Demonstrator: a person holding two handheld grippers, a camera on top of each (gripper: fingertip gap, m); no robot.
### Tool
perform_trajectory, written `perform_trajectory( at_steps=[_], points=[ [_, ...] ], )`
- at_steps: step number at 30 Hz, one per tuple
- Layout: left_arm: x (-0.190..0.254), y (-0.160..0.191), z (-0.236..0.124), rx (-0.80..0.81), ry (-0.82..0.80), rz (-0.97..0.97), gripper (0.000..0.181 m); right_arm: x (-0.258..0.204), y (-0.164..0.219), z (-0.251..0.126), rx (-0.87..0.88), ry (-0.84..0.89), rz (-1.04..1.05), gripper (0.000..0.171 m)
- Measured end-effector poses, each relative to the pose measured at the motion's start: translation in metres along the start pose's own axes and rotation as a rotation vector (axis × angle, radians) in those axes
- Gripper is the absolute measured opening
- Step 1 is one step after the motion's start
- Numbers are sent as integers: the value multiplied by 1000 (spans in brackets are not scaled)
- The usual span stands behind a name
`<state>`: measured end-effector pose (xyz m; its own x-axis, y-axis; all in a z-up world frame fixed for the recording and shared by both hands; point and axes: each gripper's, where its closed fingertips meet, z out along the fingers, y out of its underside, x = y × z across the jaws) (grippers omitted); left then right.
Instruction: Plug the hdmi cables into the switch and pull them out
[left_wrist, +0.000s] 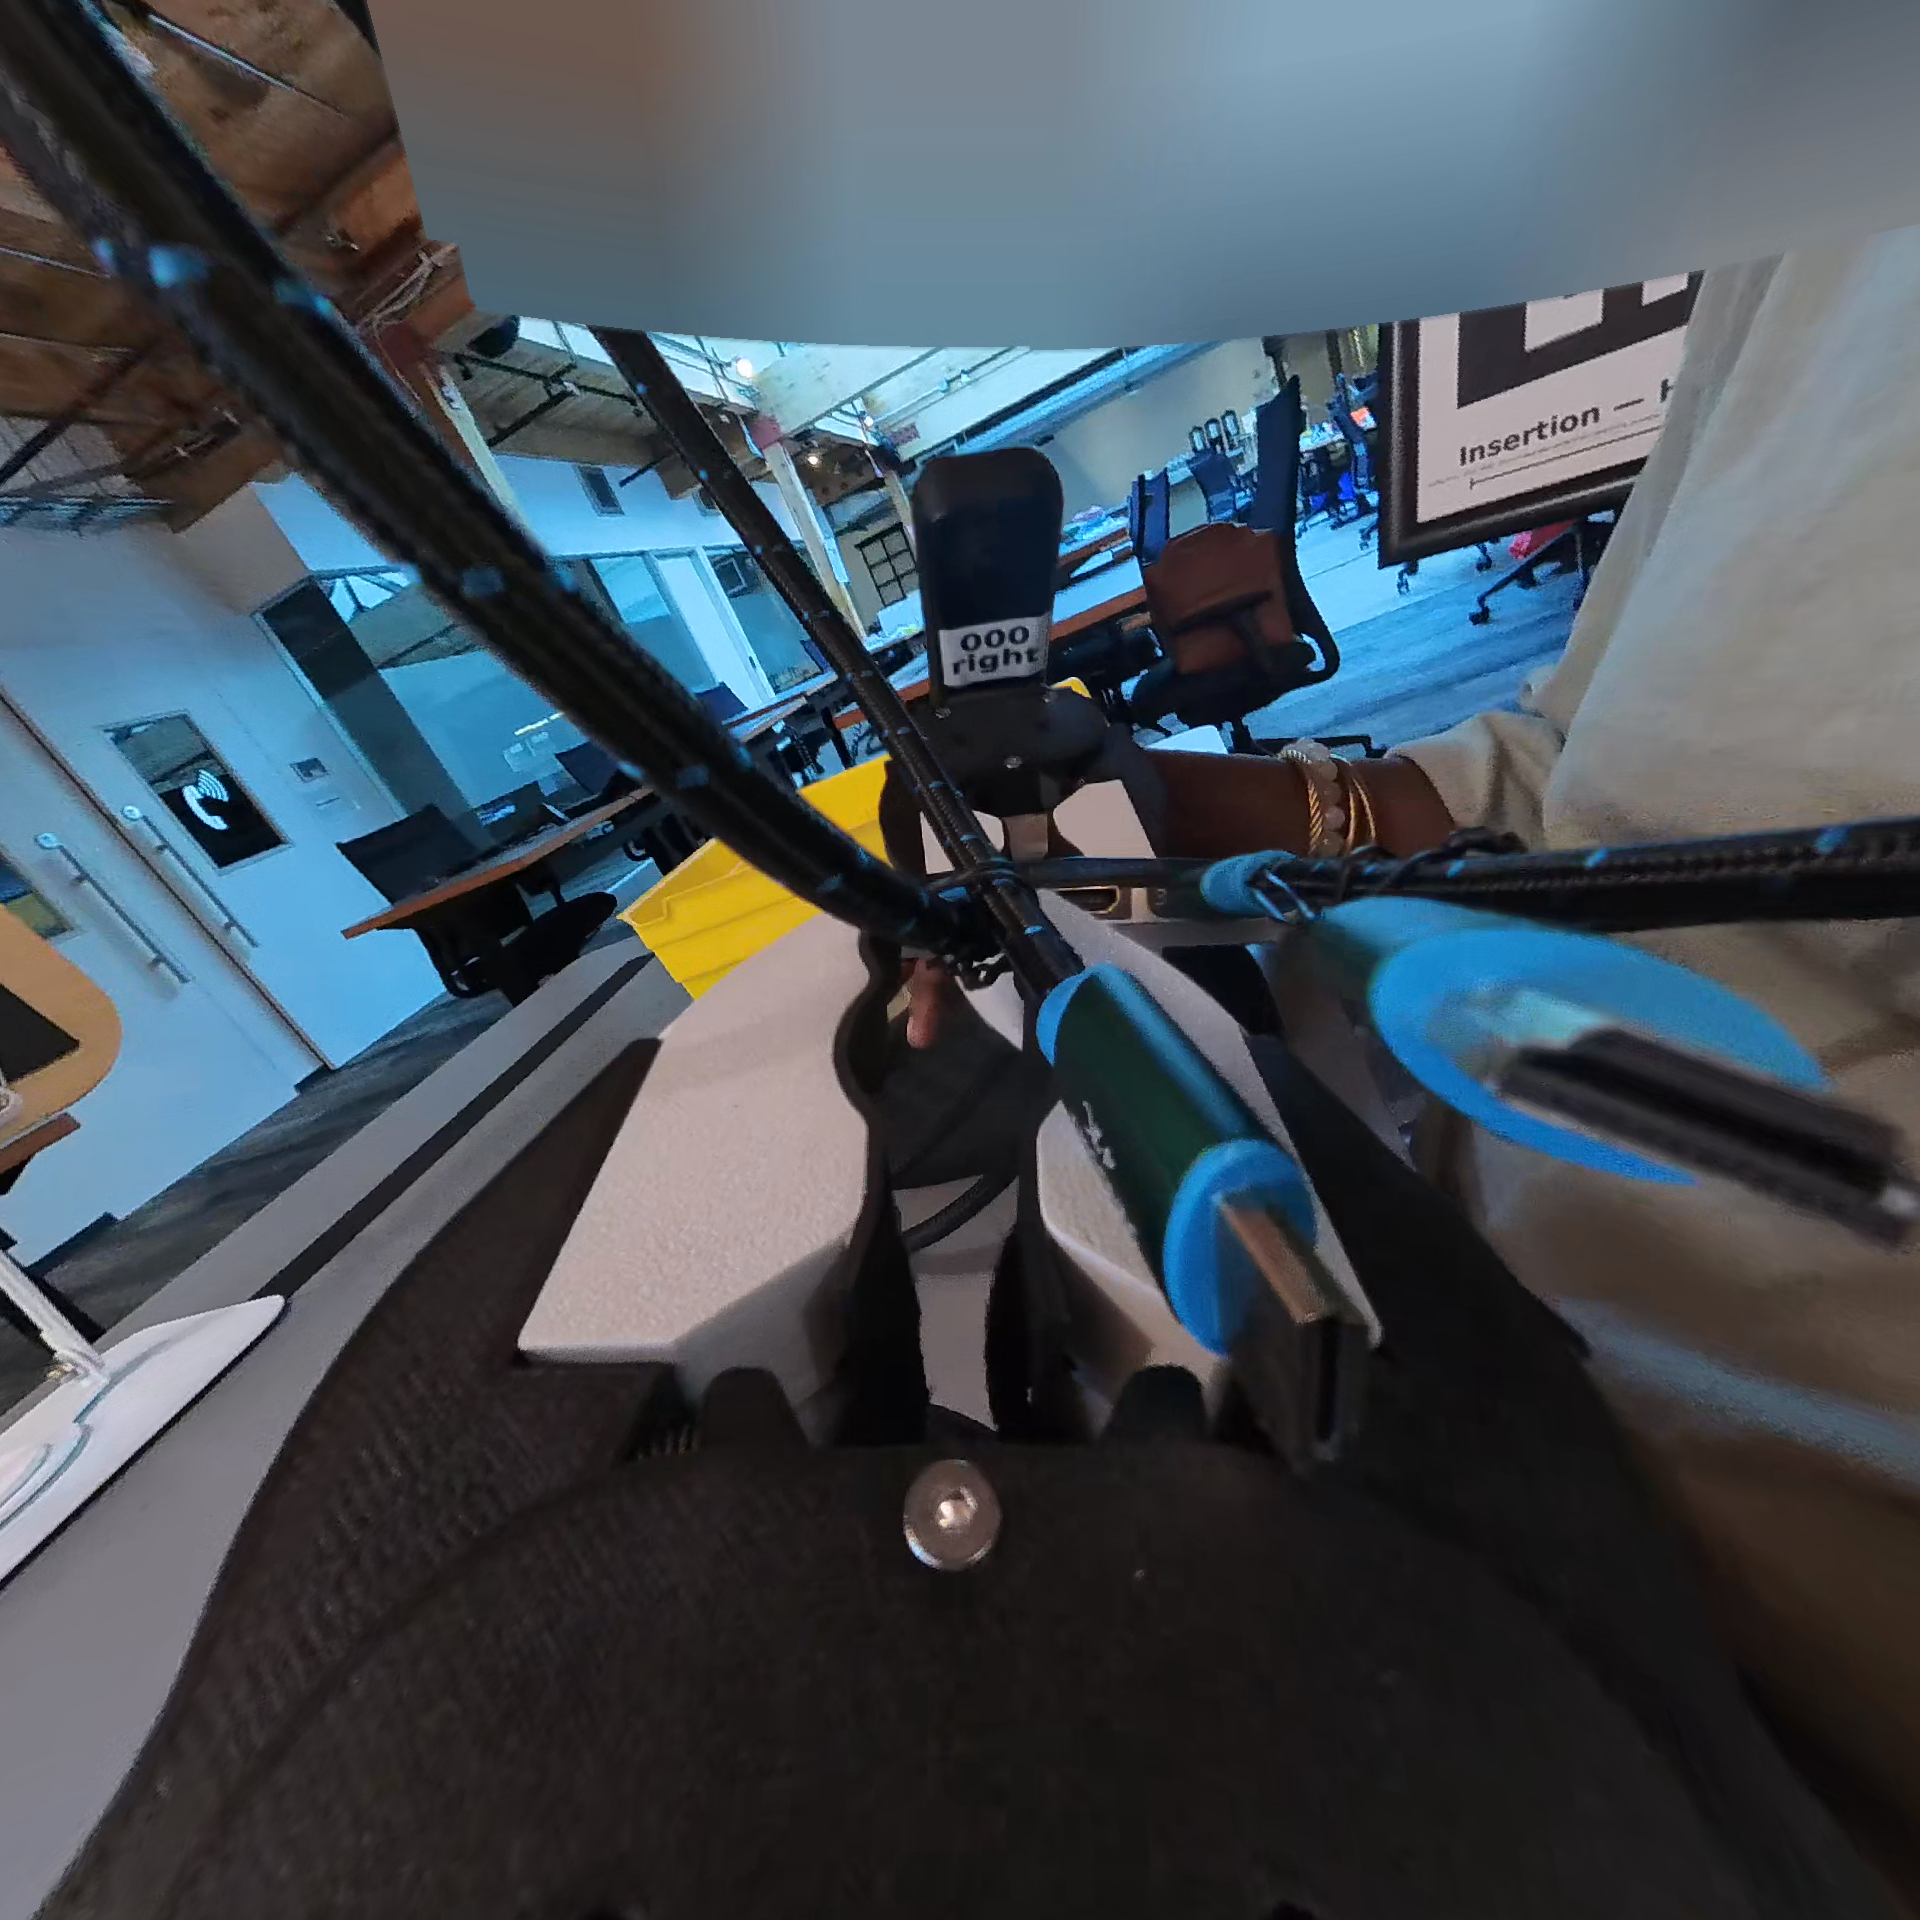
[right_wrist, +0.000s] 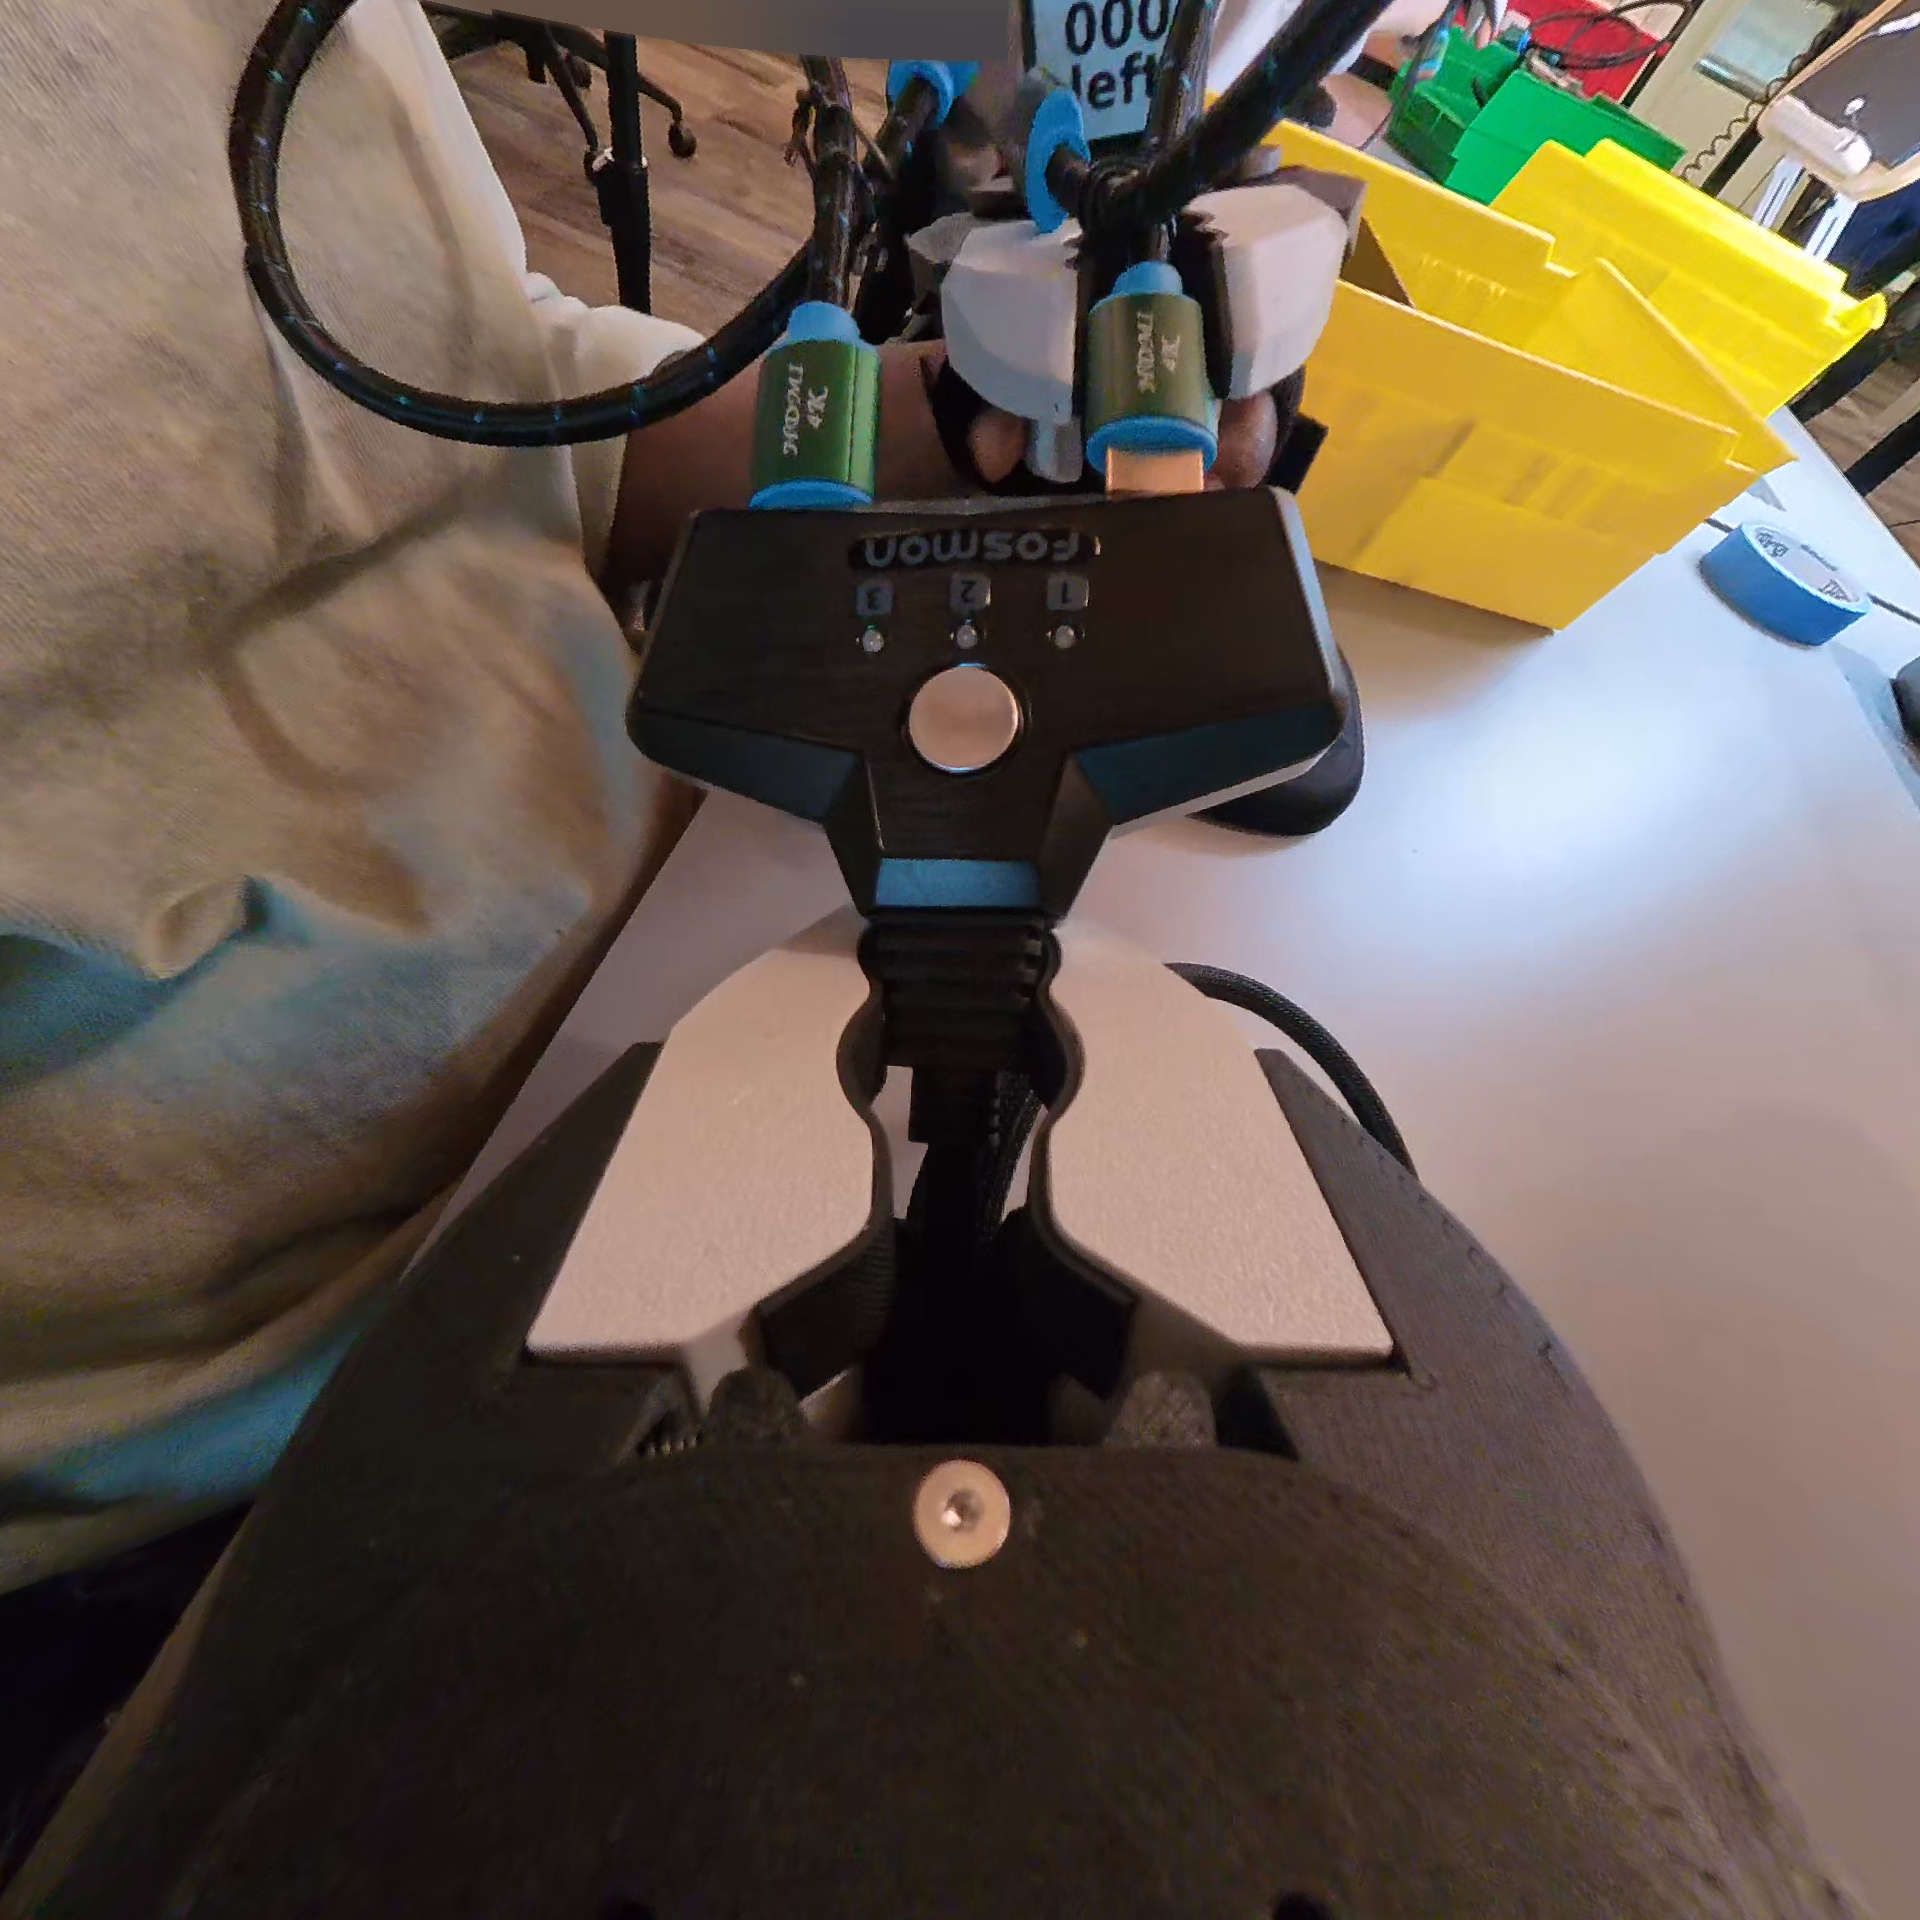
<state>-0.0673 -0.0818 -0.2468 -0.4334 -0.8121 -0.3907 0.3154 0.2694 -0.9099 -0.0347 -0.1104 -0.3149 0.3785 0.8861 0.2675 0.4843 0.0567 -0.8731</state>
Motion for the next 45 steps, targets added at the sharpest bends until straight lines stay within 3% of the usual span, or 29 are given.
perform_trajectory(
  at_steps=[8,21,27,30,31,33,36,38,45],
  points=[
    [1,3,2,-125,74,96,21,-1,3,2,-15,-7,4,24],
    [9,20,7,-193,116,21,22,-13,17,8,-91,-98,-6,24],
    [10,15,2,-137,118,-30,22,-16,13,14,-90,-122,-12,26],
    [-2,-4,-5,24,41,-72,21,1,-10,13,37,-27,-18,24],
    [-13,-10,-11,86,-33,-104,29,6,-17,13,67,5,-38,24],
    [-38,-21,-33,230,-227,-152,41,17,-28,10,112,83,-76,24],
    [-82,-39,-85,437,-563,-187,34,32,-40,0,178,197,-81,24],
    [-93,-29,-97,412,-612,-253,33,44,-49,-11,218,284,-73,24],
    [-98,2,-78,212,-661,-254,33,102,-118,-84,398,633,-28,25]
  ],
)
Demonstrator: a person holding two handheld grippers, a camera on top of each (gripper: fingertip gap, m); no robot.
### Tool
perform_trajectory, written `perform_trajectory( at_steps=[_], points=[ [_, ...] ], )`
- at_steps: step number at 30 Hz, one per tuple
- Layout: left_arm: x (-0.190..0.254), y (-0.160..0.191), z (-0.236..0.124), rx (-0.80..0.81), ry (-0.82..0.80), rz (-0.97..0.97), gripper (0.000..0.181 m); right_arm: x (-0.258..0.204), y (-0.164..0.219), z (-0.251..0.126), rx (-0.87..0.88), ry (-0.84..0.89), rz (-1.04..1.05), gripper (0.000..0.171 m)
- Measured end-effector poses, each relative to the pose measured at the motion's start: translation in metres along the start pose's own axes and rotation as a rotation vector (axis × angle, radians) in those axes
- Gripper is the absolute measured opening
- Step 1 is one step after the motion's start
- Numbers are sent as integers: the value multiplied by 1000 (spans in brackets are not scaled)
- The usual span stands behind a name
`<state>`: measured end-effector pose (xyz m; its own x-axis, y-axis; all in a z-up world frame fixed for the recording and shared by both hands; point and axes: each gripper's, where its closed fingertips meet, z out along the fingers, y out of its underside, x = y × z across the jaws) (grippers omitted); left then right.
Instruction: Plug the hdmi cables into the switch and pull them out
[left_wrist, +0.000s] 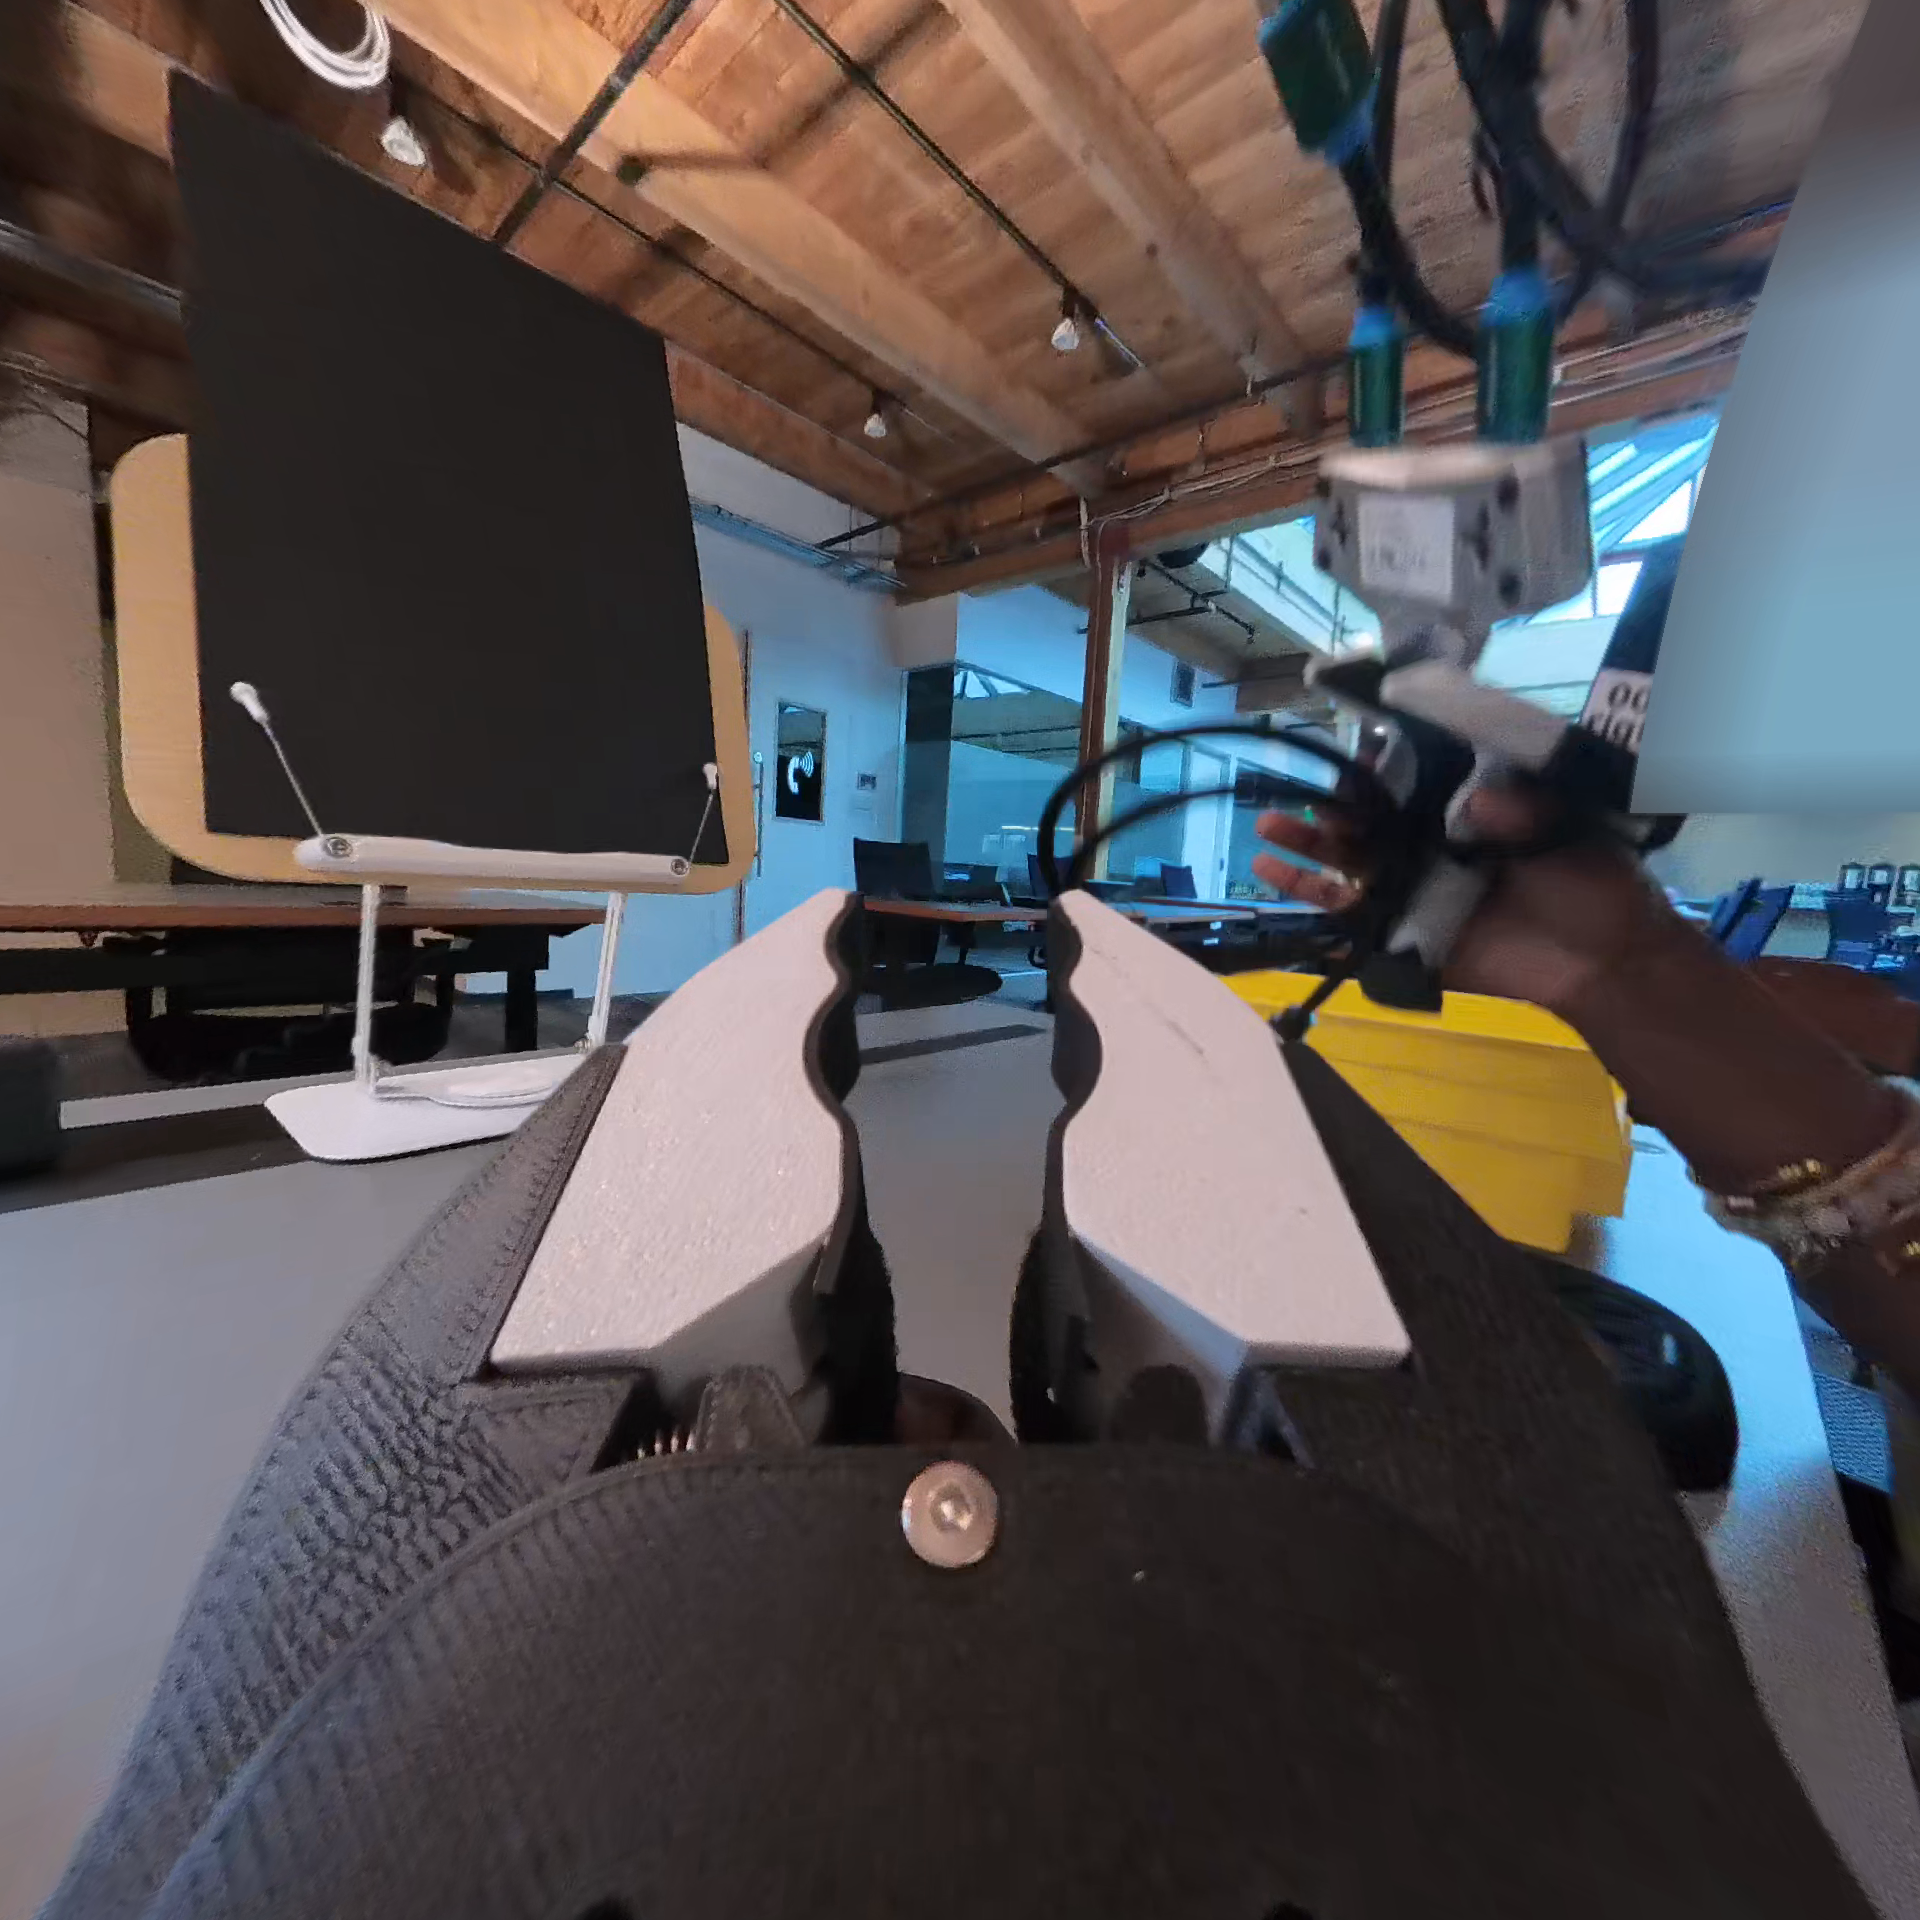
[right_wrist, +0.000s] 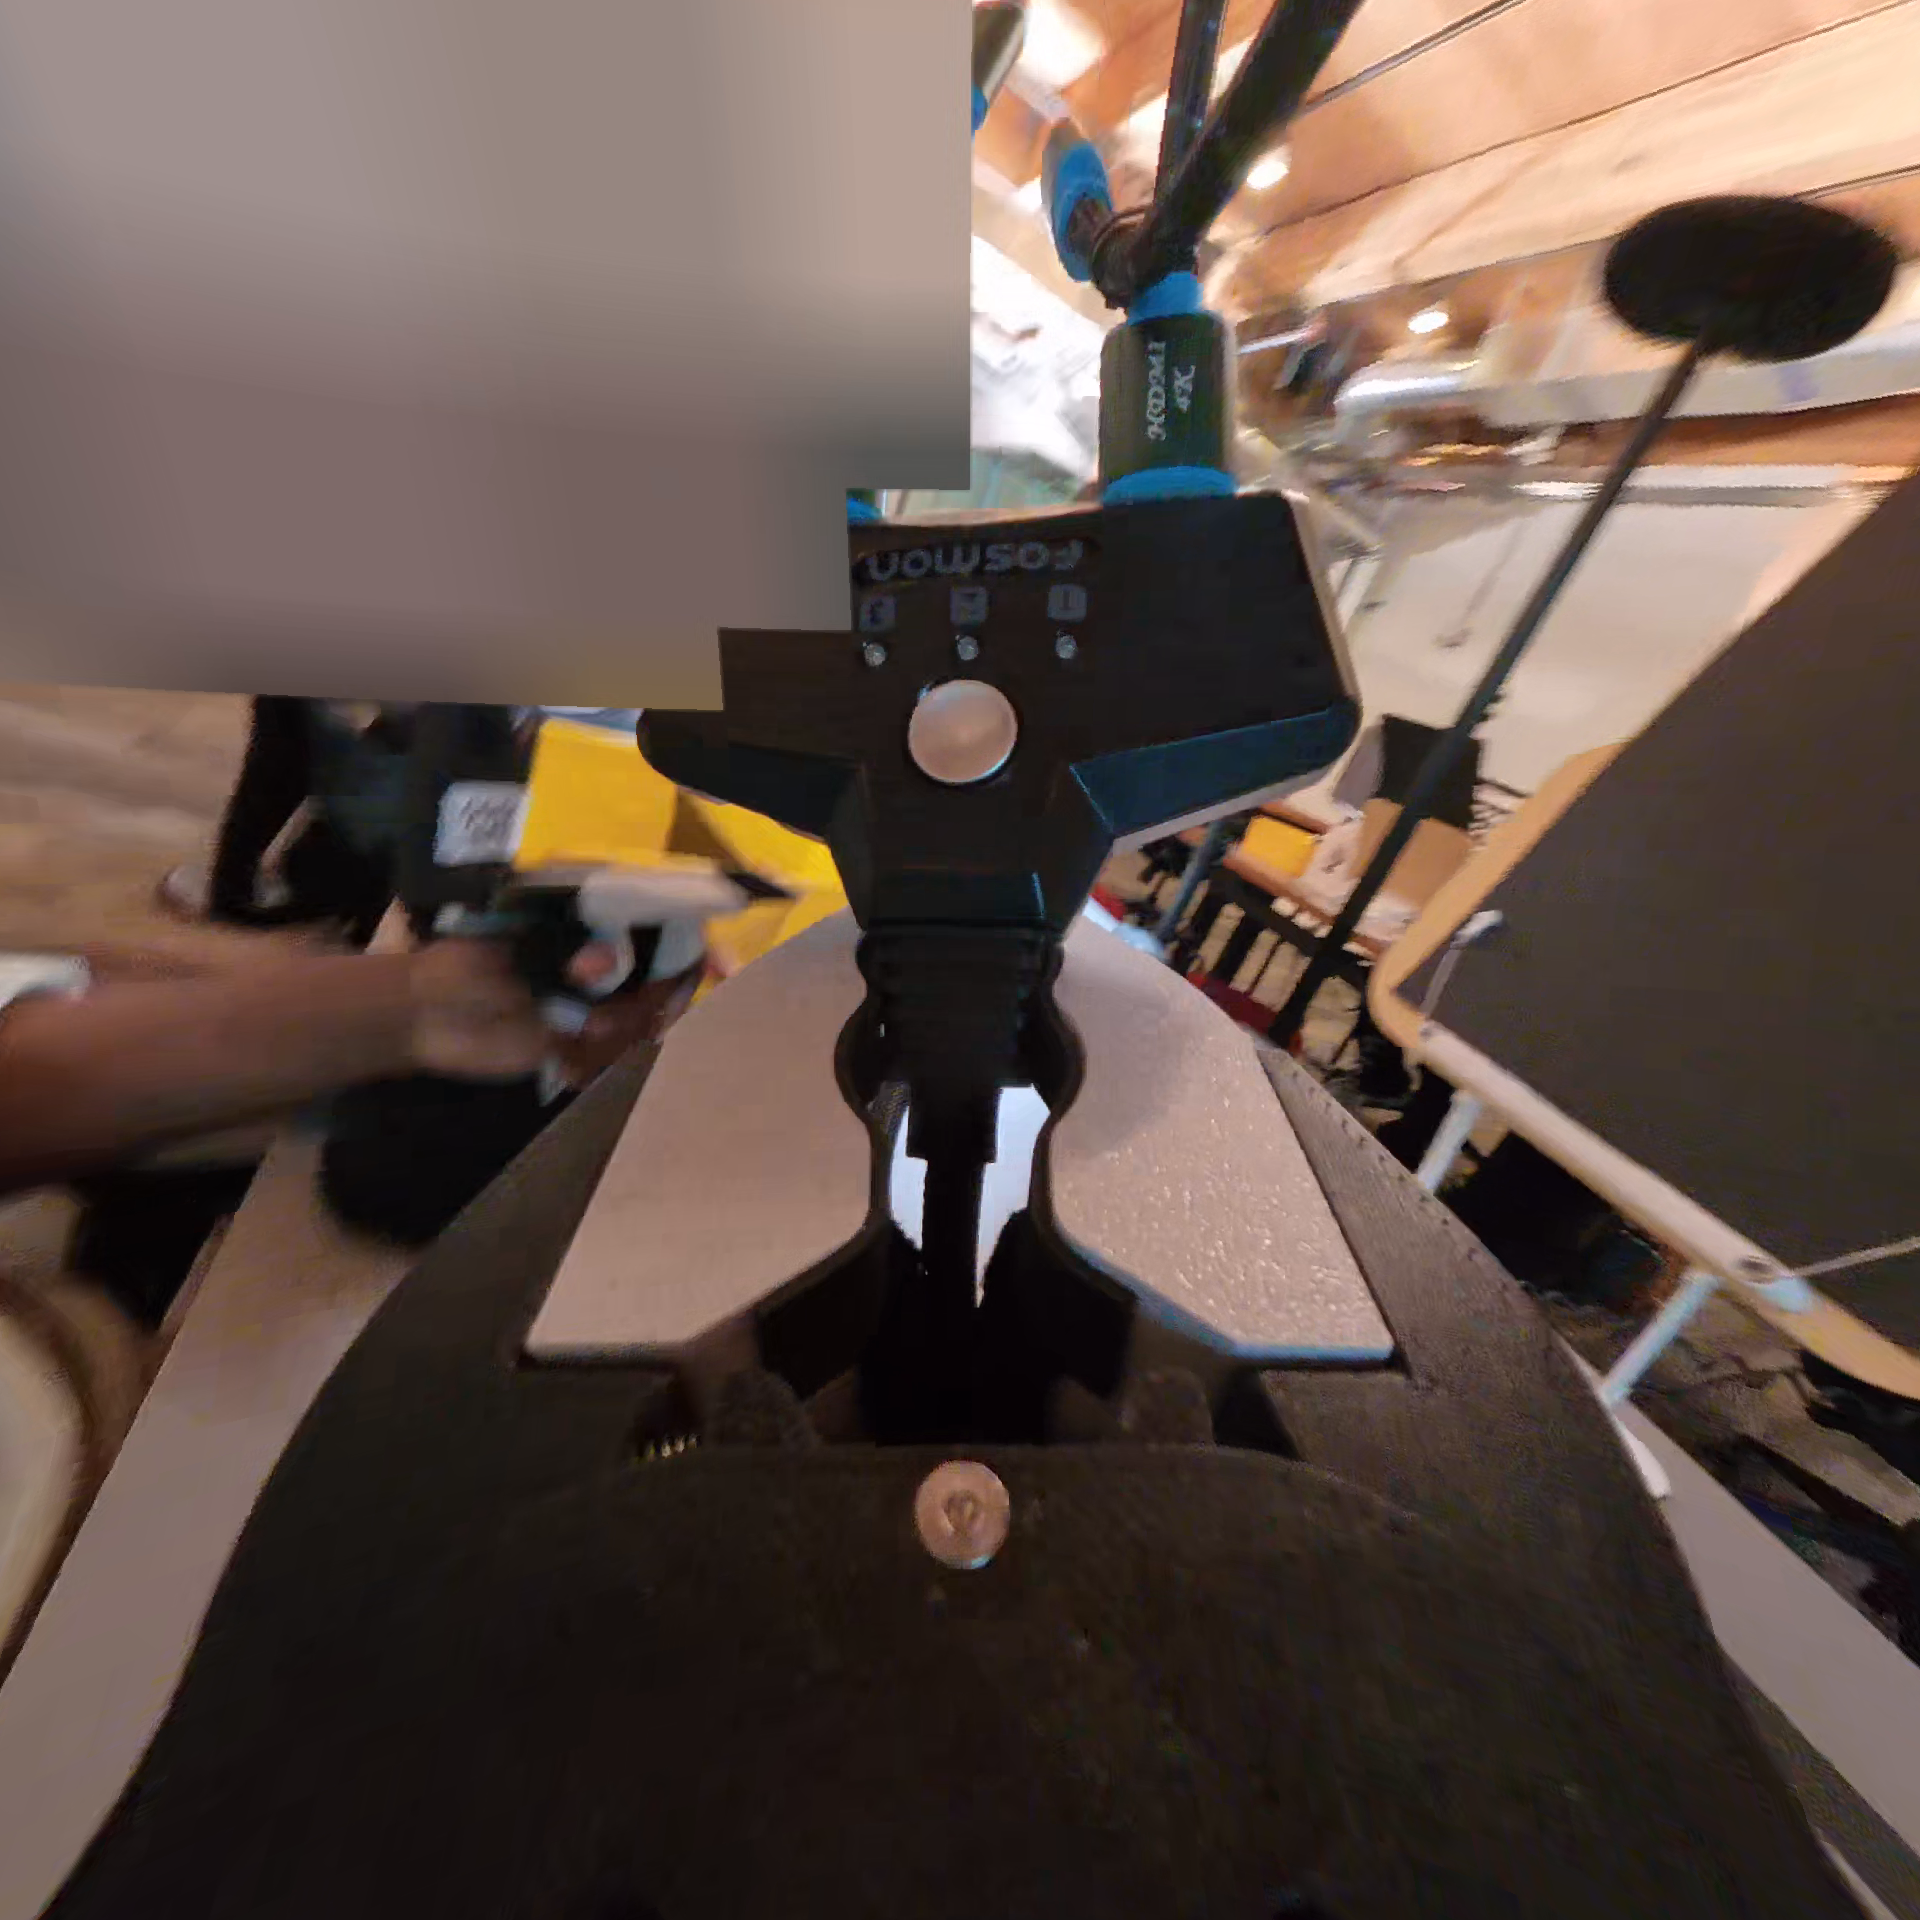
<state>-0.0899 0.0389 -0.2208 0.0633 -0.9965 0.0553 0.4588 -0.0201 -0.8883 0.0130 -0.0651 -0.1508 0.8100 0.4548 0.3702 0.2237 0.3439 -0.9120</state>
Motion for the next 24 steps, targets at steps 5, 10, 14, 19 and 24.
perform_trajectory(
  at_steps=[5,10,14,19,24],
  points=[
    [-11,-12,-6,75,-37,-56,32,65,-60,-20,115,257,6,24],
    [-15,-17,-10,109,-43,-80,31,103,-84,-74,81,503,-74,25],
    [-8,-12,-6,76,-10,-69,31,120,-64,-122,22,656,-46,25],
    [-8,-6,-3,44,-19,-26,31,133,-9,-191,-72,889,66,24],
    [-7,-7,-4,50,-6,-37,31,121,55,-243,-245,1035,159,24]
  ],
)
